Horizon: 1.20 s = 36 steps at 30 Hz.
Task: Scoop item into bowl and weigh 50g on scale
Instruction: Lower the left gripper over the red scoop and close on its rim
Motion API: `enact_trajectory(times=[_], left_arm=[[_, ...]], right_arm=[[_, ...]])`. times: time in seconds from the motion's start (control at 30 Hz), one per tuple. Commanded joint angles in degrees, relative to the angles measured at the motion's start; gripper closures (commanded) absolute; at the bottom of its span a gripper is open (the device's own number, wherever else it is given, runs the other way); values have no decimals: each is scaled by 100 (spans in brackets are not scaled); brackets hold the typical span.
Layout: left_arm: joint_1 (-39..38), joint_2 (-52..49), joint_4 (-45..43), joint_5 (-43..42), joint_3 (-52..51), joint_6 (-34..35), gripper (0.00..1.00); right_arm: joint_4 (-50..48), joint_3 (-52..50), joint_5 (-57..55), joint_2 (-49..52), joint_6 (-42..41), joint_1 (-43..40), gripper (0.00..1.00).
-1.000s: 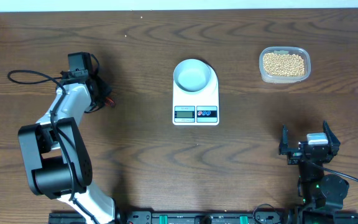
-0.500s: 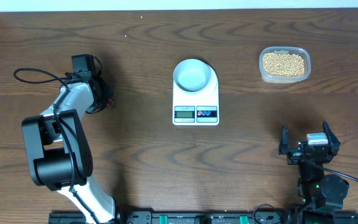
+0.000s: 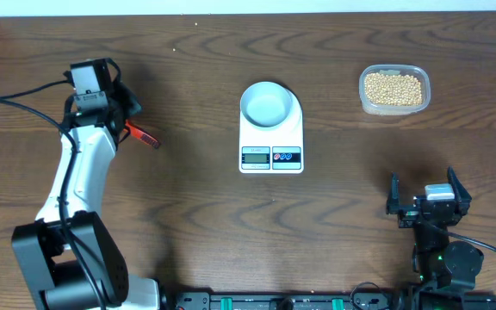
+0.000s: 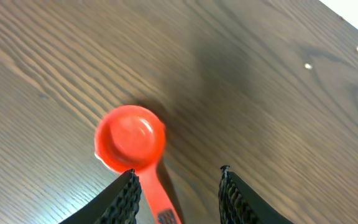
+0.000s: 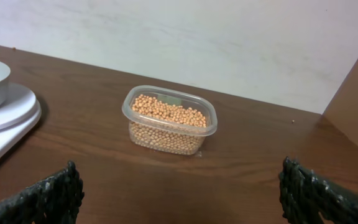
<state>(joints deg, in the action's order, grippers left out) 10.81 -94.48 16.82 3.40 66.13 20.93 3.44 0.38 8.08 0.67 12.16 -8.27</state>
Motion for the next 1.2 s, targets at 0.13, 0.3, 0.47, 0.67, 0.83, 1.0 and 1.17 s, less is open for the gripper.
enact_trajectory(times=[0.13, 0.3, 0.47, 0.67, 0.83, 1.0, 1.17], left_arm=[[883, -680, -103, -76, 50, -120, 56], [1071, -914, -37, -450, 48, -122, 56], [975, -1161, 59, -452, 48, -122, 56], [962, -1449, 79, -457, 48, -118, 59], [957, -1593, 39, -476, 48, -111, 63], [957, -1801, -37, -472, 48, -94, 65], [957, -1829, -269, -474, 48, 7, 65]], right_arm=[[24, -7, -2, -35, 13, 44, 1], [24, -7, -2, -35, 13, 44, 1], [26, -7, -2, -35, 13, 44, 1], [26, -7, -2, -35, 13, 44, 1], [24, -7, -2, -35, 13, 44, 1], [26, -7, -2, -35, 13, 44, 1], [26, -7, -2, -35, 13, 44, 1]])
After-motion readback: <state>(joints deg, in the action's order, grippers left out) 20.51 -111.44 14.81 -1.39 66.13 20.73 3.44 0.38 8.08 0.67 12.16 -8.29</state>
